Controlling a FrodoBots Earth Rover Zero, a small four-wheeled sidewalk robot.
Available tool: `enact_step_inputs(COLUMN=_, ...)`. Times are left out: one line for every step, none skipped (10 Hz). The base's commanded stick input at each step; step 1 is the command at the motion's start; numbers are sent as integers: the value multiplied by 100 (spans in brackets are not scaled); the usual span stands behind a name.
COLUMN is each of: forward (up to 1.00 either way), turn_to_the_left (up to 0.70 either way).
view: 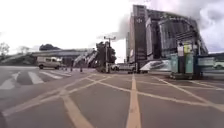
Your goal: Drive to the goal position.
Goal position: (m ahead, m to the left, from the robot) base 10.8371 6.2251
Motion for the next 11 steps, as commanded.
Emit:
enact_step_inputs(forward=45, turn_to_the_left=0)
enact_step_inputs(forward=45, turn_to_the_left=0)
enact_step_inputs(forward=45, turn_to_the_left=9)
enact_step_inputs(forward=45, turn_to_the_left=27)
enact_step_inputs(forward=45, turn_to_the_left=27)
enact_step_inputs(forward=45, turn_to_the_left=23)
enact_step_inputs(forward=45, turn_to_the_left=0)
enact_step_inputs(forward=45, turn_to_the_left=0)
enact_step_inputs(forward=45, turn_to_the_left=0)
enact_step_inputs(forward=45, turn_to_the_left=0)
enact_step_inputs(forward=45, turn_to_the_left=0)
